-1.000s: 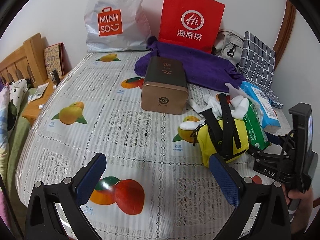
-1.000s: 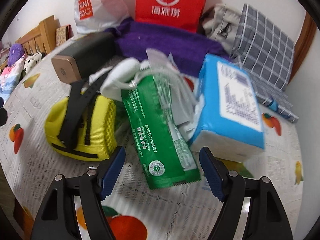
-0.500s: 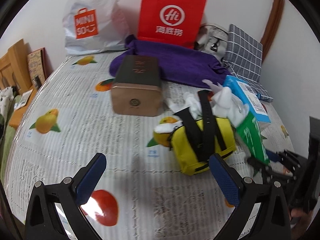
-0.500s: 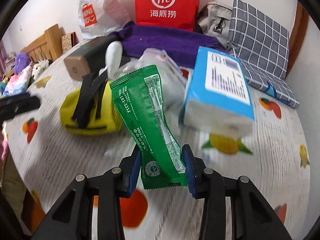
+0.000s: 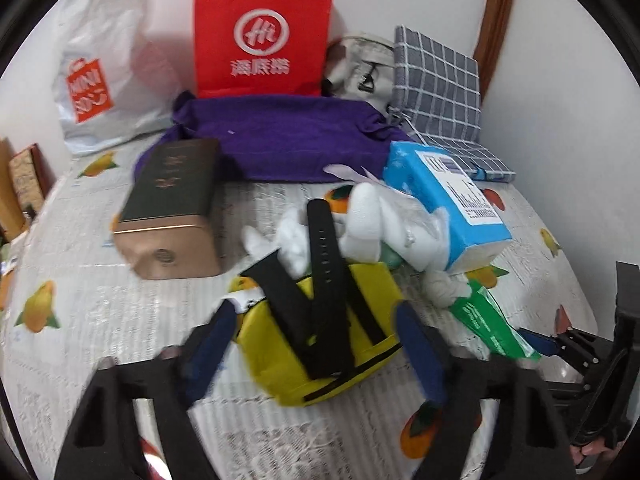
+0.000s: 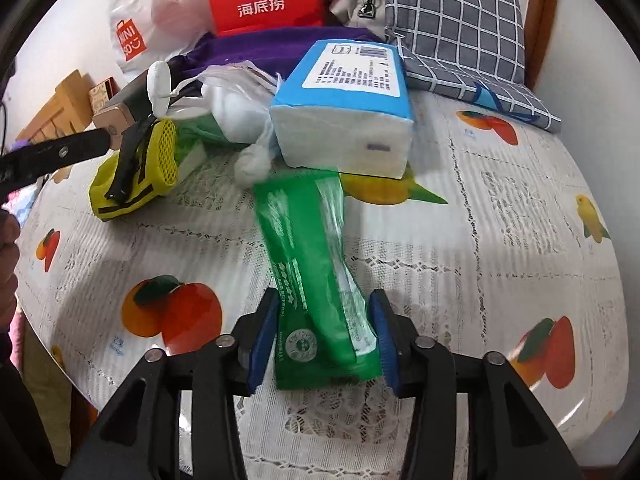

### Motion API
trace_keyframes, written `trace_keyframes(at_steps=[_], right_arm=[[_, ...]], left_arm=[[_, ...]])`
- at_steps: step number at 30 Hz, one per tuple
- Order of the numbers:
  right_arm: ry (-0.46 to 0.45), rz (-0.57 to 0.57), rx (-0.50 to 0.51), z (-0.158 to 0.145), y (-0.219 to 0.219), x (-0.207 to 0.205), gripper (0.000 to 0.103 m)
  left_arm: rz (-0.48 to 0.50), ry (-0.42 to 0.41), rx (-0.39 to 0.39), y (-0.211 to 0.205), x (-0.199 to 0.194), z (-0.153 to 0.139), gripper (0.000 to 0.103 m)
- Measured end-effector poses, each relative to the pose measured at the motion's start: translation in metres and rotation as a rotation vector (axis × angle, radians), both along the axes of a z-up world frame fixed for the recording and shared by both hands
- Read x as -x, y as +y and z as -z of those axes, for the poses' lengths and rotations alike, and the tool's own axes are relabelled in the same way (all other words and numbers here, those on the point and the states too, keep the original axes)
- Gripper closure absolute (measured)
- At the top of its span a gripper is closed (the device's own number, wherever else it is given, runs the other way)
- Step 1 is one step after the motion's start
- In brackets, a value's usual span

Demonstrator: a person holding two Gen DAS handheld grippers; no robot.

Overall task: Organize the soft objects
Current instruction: 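Grasp the black strap on the yellow pouch with the left tool while the right lifts the green packet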

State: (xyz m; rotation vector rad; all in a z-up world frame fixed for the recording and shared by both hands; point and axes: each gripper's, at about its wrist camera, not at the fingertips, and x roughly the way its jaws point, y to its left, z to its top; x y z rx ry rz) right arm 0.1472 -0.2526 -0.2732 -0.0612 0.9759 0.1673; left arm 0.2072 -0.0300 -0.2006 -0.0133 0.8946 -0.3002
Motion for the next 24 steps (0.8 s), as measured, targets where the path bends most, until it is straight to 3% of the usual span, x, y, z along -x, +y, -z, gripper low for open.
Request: trace_keyframes(at_steps=[2, 4, 6, 14, 15, 16, 24], right_arm=[[-0.012, -0.009, 0.011, 0.001, 0.001, -0.001, 0.051], [-0.023, -0.012, 0.011, 0.001, 0.001, -0.002, 0.045], [-0.032, -0.016, 0.001, 0.002, 0.001, -0.005, 0.040], [-0.086, 0.004, -0.015, 0.004, -0.001, -0.020, 0.035], [-0.093, 0.008, -0.020, 0.004, 0.000, -0.021, 0.034], [-0.101, 0.011, -0.021, 0.005, 0.000, -0.021, 0.034], [-0.128, 0.007, -0.017, 0.006, 0.003, -0.024, 0.033]], left_arm=[[0.014, 0.012, 0.010, -0.003, -0.006, 0.005, 0.042], [0.022, 0.030, -0.002, -0.007, -0.011, 0.011, 0.063], [0.024, 0.033, -0.027, -0.009, -0.014, 0.015, 0.067], [0.017, 0.054, -0.032, -0.010, -0.023, 0.020, 0.066], [0.019, 0.046, -0.044, -0.012, -0.023, 0.020, 0.070], [0.016, 0.039, -0.065, -0.013, -0.021, 0.019, 0.082], [0.008, 0.057, -0.043, -0.009, -0.027, 0.022, 0.083]])
